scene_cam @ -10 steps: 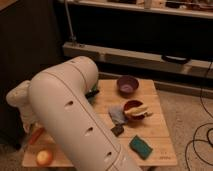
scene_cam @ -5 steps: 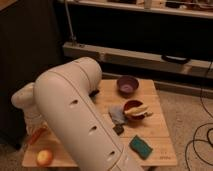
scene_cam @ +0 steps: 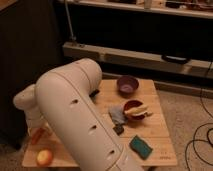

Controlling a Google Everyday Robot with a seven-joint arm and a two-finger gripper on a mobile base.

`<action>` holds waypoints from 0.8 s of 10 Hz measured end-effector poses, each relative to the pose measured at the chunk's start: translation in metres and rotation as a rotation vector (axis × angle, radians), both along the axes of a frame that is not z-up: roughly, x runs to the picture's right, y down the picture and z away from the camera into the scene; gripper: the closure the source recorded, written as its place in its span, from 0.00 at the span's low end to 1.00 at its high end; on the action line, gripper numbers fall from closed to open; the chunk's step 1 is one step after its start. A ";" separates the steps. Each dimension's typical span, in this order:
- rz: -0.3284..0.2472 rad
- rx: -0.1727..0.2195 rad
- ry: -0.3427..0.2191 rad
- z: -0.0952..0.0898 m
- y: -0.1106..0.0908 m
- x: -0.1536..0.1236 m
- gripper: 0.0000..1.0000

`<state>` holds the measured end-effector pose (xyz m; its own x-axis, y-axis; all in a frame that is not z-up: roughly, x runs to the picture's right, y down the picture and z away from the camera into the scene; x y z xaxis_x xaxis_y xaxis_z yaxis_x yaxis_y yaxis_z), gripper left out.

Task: Place pepper in purple bowl

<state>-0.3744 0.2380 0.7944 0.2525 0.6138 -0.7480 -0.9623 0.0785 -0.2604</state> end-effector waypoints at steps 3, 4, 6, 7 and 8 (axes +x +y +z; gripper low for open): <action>-0.010 0.012 -0.029 -0.008 -0.003 -0.005 0.84; -0.016 0.015 -0.036 -0.010 -0.002 -0.007 0.93; -0.035 0.020 -0.043 -0.013 0.000 -0.012 1.00; -0.050 0.024 -0.039 -0.012 0.000 -0.011 1.00; -0.057 0.027 -0.040 -0.014 0.000 -0.011 1.00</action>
<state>-0.3858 0.2377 0.7804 0.3171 0.6172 -0.7201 -0.9449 0.1405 -0.2957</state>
